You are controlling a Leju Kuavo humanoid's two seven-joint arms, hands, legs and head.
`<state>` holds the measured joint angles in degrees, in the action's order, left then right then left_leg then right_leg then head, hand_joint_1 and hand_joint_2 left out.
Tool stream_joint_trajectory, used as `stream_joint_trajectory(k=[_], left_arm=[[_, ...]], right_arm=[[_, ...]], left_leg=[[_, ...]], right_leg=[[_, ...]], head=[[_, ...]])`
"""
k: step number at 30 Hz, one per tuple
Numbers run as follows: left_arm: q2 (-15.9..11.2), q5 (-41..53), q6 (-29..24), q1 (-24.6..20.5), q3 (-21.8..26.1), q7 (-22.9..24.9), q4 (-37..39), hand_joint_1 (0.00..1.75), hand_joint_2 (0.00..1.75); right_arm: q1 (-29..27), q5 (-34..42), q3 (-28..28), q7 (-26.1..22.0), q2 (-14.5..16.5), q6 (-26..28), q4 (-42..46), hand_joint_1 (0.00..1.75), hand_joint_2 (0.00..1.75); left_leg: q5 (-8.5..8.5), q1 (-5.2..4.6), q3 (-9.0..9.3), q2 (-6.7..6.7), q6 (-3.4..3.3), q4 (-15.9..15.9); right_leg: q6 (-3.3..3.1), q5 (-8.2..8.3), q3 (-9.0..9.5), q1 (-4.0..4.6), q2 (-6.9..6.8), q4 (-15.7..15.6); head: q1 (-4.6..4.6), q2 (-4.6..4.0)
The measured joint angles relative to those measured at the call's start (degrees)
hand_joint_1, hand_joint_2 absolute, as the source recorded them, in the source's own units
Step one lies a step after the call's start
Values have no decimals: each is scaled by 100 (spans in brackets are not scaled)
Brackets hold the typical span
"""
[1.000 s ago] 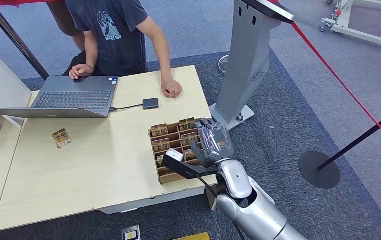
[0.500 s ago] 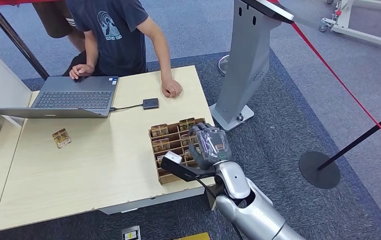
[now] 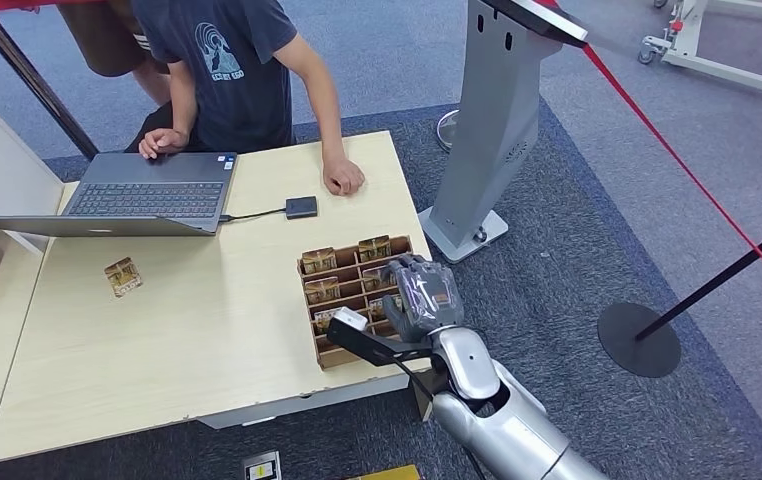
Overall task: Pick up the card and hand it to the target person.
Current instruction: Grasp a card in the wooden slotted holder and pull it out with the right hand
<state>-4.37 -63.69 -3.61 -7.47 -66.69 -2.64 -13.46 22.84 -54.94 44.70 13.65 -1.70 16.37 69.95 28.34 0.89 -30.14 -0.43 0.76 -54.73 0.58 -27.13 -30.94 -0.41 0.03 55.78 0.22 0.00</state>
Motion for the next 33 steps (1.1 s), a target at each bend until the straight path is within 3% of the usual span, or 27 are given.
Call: stream_joint_trajectory(k=[8,18,22,33], left_arm=[[0,8,1,0,0,2,0,0,0],[0,7,-2,-1,-13,3,0,0,0],[0,7,-2,-1,-13,5,0,0,0],[0,7,-12,-1,-13,9,0,0,0]], right_arm=[[-14,18,0,1,-1,7,-94,79,175],[-14,27,0,-2,1,5,-245,88,175],[-16,37,1,-6,3,6,-294,81,175],[-19,76,2,-23,33,7,-426,85,175]], left_leg=[[0,0,0,0,0,0],[0,0,0,0,0,0],[0,0,0,0,0,0],[0,0,1,0,0,0]], right_leg=[[0,0,0,0,0,0],[0,0,0,0,0,0],[0,0,0,0,0,0],[0,0,1,0,0,0]], head=[[1,0],[2,0],[1,0],[1,0]])
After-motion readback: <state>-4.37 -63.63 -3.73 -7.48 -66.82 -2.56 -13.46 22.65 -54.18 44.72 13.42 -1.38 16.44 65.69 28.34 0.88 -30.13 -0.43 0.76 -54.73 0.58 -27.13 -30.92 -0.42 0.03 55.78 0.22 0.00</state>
